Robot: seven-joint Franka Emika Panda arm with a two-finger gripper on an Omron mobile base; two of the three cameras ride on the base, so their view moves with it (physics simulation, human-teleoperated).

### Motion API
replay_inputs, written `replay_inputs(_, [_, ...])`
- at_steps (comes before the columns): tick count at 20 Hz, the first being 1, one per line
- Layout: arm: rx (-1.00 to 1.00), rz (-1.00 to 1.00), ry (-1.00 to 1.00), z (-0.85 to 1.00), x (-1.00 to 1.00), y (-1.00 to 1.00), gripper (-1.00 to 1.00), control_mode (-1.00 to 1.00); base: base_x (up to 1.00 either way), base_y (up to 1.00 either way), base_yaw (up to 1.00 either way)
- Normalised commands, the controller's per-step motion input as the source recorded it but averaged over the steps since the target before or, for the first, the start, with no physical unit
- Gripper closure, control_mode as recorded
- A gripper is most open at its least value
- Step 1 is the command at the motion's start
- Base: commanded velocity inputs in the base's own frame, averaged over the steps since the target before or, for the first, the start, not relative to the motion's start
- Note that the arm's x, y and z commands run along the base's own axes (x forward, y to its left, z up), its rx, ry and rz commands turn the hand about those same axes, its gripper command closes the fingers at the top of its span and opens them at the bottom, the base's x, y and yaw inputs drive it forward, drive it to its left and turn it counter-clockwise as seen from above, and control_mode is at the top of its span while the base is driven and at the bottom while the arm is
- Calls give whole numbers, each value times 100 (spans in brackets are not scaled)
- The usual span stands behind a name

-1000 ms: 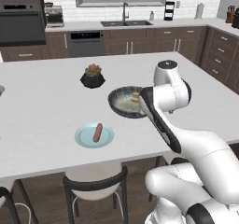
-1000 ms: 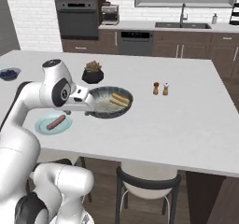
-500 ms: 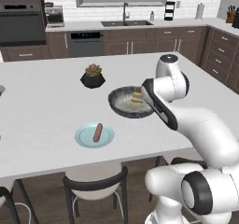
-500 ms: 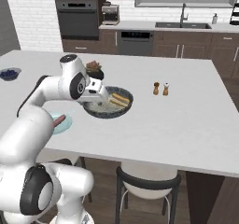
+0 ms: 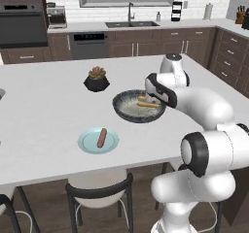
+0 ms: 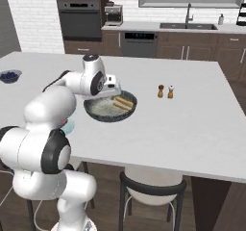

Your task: Place one bun and one sausage from the bowl on each plate.

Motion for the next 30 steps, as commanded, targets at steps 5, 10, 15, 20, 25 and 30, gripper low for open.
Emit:
replay_inputs(5, [-12,21,13,-52,69,0,-100,-100,0,0,0])
replay_inputs(10, [-17,0,6,-39,69,0,-100,-100,0,0,0])
replay_inputs(15, [-6,0,5,-32,46,-14,-100,-100,0,0,0])
replay_inputs(20, [0,0,1,-37,38,-24,-100,-100,0,0,0])
replay_inputs(25, [0,0,-7,-21,46,-16,-100,-100,0,0,0])
replay_inputs(30, [0,0,-8,-9,47,0,-100,-100,0,0,0])
